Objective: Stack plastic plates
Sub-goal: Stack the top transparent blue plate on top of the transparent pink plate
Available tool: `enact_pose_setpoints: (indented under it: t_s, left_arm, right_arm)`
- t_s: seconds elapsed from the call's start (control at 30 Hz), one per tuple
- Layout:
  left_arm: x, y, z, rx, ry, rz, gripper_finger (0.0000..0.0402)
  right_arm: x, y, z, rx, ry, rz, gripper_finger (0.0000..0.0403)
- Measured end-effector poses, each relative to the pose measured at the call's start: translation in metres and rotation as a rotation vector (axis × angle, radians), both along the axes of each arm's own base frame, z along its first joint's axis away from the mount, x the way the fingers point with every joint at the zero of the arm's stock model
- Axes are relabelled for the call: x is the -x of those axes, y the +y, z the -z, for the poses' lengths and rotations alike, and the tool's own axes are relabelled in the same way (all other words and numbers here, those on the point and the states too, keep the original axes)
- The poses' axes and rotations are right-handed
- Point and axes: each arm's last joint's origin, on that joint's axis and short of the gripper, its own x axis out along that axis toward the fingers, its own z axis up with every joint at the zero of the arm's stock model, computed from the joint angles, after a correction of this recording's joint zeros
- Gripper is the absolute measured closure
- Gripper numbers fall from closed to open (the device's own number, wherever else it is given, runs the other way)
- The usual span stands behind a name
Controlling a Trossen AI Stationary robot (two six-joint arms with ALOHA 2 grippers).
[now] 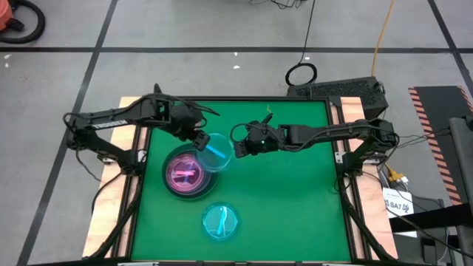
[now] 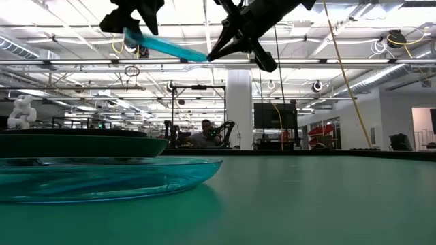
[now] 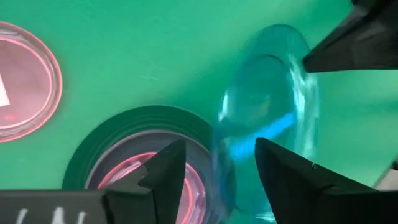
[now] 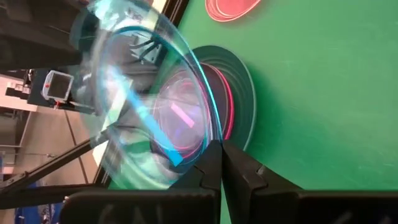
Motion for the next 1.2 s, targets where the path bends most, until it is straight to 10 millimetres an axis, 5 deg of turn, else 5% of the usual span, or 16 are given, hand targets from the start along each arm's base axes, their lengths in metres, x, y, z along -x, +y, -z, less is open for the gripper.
enact_pose_setpoints:
  t_s: [0.5,0.97,1.2]
  left_arm:
    - [-0.006,0.001,0.006,-0.023,0.033,0.035,0.0387]
    - [0.009,-0.003,0.008,-0.066,0.162,0.182,0.0394]
    - [0.020,-0.003,0.011,-0.081,0.265,0.462,0.0395]
  right_arm:
    - [0.000,0.000,0.000,-0.005,-0.003,0.005,0.0385]
    - [0.009,0.002,0.011,-0.083,0.144,-0.010,0.0176]
    - [0.012,0.007,0.013,-0.094,0.181,-0.112,0.0127]
